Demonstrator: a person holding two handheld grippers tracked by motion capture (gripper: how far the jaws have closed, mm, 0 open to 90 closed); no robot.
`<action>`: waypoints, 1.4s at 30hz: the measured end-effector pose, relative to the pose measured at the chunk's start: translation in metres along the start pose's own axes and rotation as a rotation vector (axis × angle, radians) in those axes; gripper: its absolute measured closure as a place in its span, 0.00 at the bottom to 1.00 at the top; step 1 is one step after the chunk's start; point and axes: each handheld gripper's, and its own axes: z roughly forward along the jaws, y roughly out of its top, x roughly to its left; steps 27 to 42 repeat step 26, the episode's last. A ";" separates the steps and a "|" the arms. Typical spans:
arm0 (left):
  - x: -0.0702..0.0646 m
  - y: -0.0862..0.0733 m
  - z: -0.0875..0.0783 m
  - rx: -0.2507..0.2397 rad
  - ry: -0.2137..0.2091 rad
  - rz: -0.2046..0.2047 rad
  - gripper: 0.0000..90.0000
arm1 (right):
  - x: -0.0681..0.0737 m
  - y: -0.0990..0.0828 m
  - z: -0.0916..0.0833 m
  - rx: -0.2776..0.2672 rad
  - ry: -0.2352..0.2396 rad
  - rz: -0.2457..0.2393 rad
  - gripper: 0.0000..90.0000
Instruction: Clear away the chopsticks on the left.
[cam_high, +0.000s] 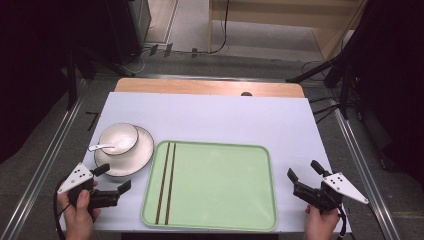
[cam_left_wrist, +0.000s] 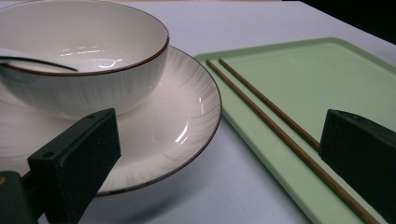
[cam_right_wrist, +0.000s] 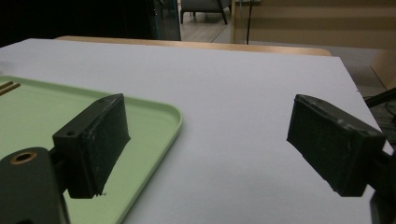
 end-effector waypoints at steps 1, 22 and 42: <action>0.001 -0.001 -0.002 -0.002 0.005 -0.002 0.00 | 0.000 0.000 0.000 0.000 0.000 0.000 0.14; 0.016 -0.007 -0.014 -0.005 0.045 -0.019 0.00 | 0.002 0.000 0.002 0.001 0.011 -0.011 0.14; 0.015 -0.007 -0.014 0.003 0.067 -0.015 0.00 | 0.002 0.000 0.003 0.002 0.012 -0.015 0.14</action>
